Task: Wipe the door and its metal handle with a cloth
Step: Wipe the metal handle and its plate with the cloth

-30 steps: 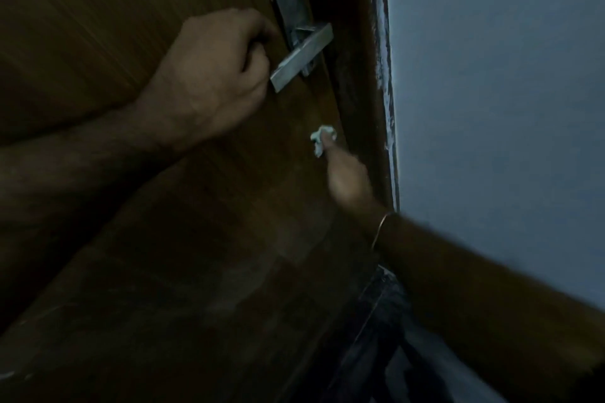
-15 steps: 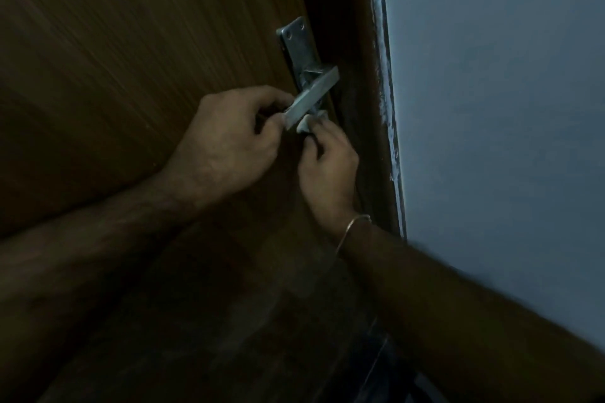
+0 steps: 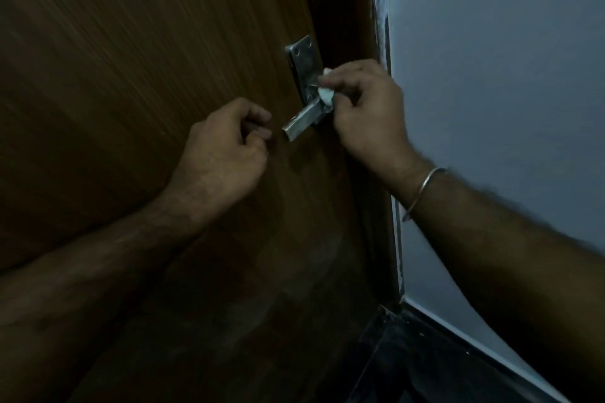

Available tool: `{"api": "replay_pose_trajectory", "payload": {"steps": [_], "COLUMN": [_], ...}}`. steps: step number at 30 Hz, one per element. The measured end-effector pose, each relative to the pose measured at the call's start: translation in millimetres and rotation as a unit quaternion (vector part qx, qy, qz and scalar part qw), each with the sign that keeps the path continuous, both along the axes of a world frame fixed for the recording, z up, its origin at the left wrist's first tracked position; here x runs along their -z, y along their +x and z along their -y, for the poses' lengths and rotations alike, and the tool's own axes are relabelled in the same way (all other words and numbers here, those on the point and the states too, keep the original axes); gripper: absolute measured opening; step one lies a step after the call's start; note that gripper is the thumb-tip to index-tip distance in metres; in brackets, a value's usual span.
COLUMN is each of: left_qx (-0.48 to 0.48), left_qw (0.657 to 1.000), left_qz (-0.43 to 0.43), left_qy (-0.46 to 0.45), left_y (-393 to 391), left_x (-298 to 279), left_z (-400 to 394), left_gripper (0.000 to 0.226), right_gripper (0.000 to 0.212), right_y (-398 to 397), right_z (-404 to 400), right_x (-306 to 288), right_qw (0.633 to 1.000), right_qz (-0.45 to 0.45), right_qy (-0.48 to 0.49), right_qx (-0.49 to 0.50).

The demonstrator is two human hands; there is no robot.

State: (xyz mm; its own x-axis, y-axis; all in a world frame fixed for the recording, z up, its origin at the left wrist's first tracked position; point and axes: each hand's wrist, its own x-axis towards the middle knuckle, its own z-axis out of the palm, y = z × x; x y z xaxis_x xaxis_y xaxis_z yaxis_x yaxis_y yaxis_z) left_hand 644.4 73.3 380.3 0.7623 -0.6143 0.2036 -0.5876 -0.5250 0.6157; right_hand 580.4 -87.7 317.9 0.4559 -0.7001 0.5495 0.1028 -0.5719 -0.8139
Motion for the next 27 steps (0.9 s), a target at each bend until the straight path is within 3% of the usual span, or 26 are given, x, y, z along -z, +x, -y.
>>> {"api": "replay_pose_trajectory", "payload": {"steps": [4, 7, 10, 12, 14, 19, 25, 27], "left_qx": [-0.011, -0.048, -0.097, -0.117, -0.127, -0.076, -0.072, -0.077], "left_qw": [1.000, 0.996, 0.987, 0.982, 0.971, 0.887, 0.888, 0.884], "left_qz": [-0.020, -0.062, -0.127, -0.147, -0.197, -0.431, -0.422, -0.428], "left_qy": [-0.021, -0.039, -0.026, -0.019, -0.044, -0.146, -0.169, -0.173], "left_y": [-2.5, -4.6, -14.1, -22.2, -34.2, -60.2, -70.1, -70.4], "left_x": [3.1, 3.7, 0.9, 1.4, -1.1, -14.0, -27.5, -37.8], "left_z": [-2.9, -10.5, -23.1, -28.5, -31.5, -28.2, -25.2, -25.7], "left_gripper": [0.028, 0.029, 0.031, 0.027, 0.020, 0.024, 0.010, 0.011], "right_gripper": [0.029, 0.029, 0.026, 0.028, 0.028, 0.040, 0.068, 0.063], "right_y": [-3.8, -10.9, -30.0, -42.3, -52.7, -64.4, -84.7, -93.0], "right_z": [-28.2, -81.2, -111.4, -105.6, -97.3, -90.6, -66.1, -52.9], "right_x": [-2.1, 6.6, 12.1, 12.8, 6.5, -20.4, -55.0, -64.8], "right_qw": [1.000, 0.989, 0.980, 0.982, 0.979, 0.970, 0.948, 0.917], "right_qz": [-0.014, -0.057, -0.093, -0.063, -0.050, -0.068, -0.088, -0.077], "right_qy": [-0.020, -0.083, 0.011, 0.124, 0.172, 0.184, 0.199, 0.296], "right_qx": [-0.004, -0.108, -0.173, -0.128, -0.094, -0.142, -0.233, -0.256]}}
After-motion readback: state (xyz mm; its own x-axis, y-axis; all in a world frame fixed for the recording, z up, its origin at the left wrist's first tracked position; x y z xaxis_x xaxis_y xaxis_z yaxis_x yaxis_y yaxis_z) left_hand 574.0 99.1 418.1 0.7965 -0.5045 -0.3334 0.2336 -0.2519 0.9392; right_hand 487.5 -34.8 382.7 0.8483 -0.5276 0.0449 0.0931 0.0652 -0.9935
